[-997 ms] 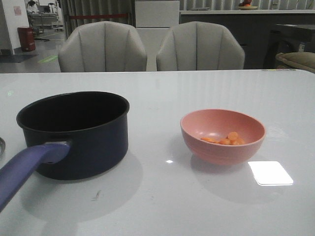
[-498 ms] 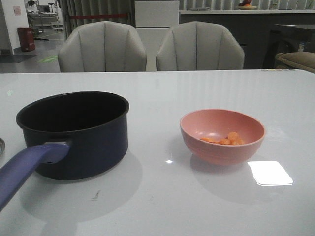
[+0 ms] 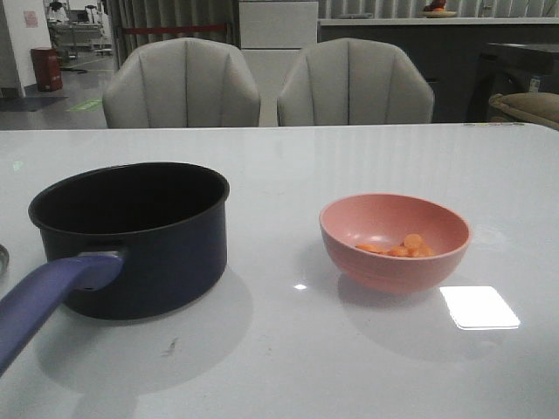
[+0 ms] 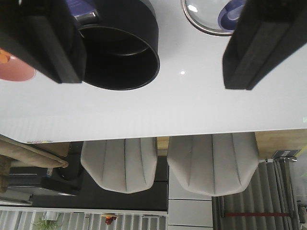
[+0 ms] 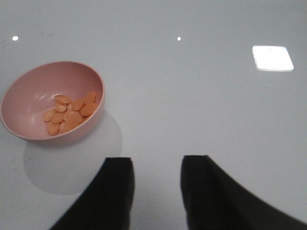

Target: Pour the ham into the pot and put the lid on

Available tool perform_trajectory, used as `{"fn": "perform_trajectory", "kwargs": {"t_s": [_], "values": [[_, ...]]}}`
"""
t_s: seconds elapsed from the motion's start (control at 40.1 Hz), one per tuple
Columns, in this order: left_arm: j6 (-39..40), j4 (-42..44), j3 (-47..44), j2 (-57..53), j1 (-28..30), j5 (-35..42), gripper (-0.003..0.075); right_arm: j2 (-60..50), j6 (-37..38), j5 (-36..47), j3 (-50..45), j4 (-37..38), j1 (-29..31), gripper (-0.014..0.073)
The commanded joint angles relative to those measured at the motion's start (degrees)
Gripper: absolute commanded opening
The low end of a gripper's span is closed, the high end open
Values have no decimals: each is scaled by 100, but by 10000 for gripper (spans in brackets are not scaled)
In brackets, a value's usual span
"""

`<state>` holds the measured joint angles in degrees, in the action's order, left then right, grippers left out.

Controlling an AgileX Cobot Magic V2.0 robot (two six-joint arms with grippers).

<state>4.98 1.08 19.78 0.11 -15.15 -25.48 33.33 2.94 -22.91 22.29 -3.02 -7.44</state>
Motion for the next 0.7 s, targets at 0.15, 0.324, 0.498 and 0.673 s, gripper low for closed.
{"fn": "perform_trajectory", "kwargs": {"t_s": [0.15, 0.324, 0.498, 0.673], "values": [[6, 1, 141, 69, -48, 411, 625, 1945, 0, -256, 1307, -878, -121, 493], [6, 1, 141, 69, -48, 411, 625, 3334, -47, -394, 2237, -908, -446, 493], [6, 1, 141, 69, -48, 411, 625, 4502, -114, -487, 2991, -908, -647, 493], [6, 1, 141, 69, -48, 411, 625, 5410, -114, -521, 3483, -908, -648, 492]]}}
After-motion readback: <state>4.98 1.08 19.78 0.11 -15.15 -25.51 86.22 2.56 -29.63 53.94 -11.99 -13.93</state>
